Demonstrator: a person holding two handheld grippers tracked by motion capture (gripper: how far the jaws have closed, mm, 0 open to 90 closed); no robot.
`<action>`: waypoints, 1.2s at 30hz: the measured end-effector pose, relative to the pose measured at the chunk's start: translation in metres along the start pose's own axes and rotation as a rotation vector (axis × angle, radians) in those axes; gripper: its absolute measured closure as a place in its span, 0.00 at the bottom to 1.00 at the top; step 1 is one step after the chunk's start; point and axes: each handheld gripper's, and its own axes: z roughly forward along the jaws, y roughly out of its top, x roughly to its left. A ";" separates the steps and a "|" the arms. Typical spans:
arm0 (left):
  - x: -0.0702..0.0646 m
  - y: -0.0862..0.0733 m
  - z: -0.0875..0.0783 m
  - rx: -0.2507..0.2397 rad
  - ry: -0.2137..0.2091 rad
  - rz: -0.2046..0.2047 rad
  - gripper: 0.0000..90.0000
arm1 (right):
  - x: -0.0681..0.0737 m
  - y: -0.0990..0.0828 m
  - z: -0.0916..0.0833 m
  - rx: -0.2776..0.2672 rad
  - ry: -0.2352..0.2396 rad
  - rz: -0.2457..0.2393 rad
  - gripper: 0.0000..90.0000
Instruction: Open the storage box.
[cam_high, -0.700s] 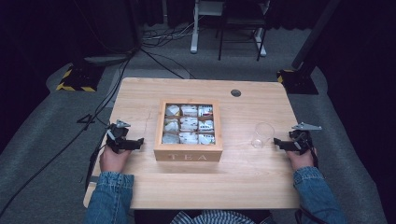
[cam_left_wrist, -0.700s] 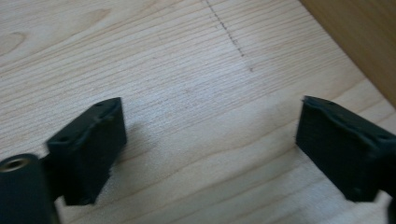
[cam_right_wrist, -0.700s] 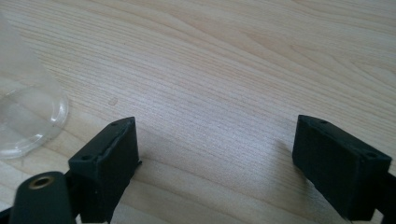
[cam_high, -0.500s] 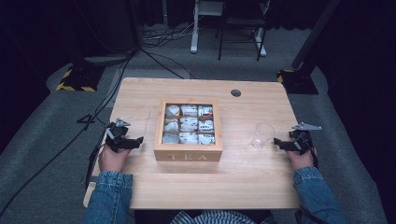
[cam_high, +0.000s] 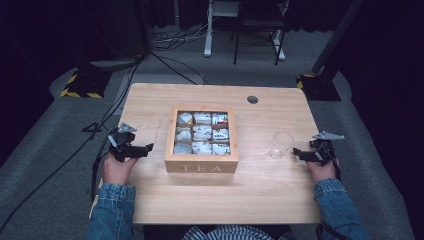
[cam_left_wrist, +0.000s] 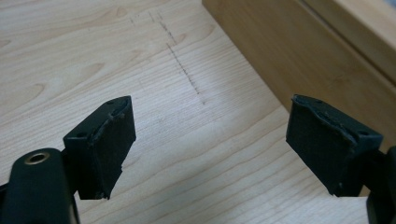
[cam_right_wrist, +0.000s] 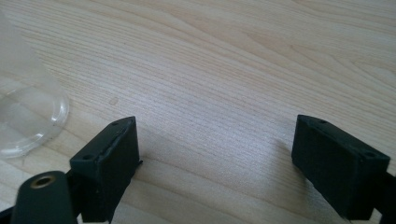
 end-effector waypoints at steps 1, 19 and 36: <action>-0.002 0.002 -0.003 -0.011 -0.005 0.000 0.19 | 0.000 0.000 0.000 0.000 0.000 -0.001 0.17; -0.034 0.023 -0.028 -0.036 -0.135 0.065 0.20 | 0.000 0.000 0.000 -0.001 -0.001 0.000 0.17; -0.071 0.032 -0.020 0.037 -0.282 0.236 0.18 | 0.000 0.000 0.000 -0.001 -0.001 0.000 0.17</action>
